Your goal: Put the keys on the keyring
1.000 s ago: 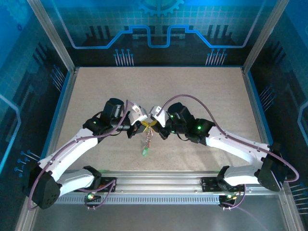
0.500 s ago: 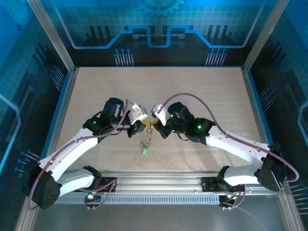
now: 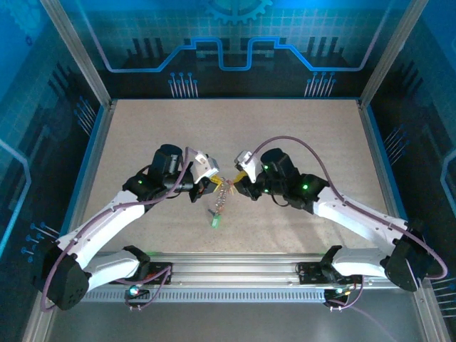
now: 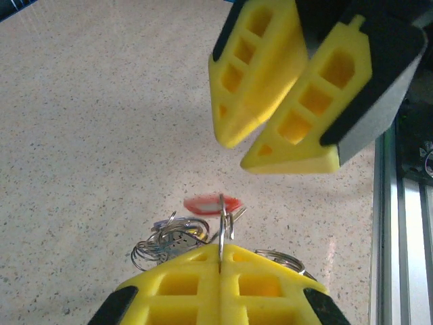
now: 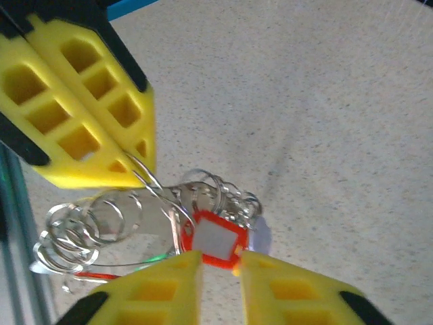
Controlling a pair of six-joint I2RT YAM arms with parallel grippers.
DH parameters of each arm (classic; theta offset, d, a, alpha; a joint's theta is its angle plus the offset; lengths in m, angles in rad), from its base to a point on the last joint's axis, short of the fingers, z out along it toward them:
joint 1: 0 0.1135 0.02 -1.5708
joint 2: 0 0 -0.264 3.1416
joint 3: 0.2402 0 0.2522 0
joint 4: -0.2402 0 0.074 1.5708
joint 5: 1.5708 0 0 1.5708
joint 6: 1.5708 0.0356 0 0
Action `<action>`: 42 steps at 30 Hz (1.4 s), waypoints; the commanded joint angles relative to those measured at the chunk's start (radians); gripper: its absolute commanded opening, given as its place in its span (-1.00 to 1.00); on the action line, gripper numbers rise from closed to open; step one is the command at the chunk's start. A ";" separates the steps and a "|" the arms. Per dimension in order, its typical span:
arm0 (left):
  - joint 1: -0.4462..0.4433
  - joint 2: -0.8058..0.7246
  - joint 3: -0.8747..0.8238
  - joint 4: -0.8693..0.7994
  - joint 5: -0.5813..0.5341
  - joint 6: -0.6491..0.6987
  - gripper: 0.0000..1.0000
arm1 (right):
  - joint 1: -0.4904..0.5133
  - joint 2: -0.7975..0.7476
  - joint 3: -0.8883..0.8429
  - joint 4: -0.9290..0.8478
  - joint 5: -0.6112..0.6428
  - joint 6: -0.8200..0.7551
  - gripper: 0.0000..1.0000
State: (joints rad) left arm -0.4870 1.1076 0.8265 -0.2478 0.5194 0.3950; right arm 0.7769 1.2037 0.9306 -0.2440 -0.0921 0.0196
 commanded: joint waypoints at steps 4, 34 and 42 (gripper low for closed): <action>0.004 -0.034 -0.004 0.058 0.025 0.027 -1.00 | -0.024 -0.072 -0.019 -0.004 -0.080 -0.099 -0.30; 0.005 -0.176 -0.175 0.364 0.358 0.082 -1.00 | 0.057 -0.170 -0.099 0.159 -0.293 -0.562 -0.75; 0.002 -0.160 -0.182 0.398 0.400 0.068 -1.00 | 0.083 -0.168 -0.139 0.210 -0.243 -0.536 -0.61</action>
State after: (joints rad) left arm -0.4866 0.9527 0.6472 0.0586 0.8360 0.4694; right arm 0.8467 1.0416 0.8043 -0.0650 -0.3569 -0.5209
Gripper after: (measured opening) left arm 0.052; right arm 0.175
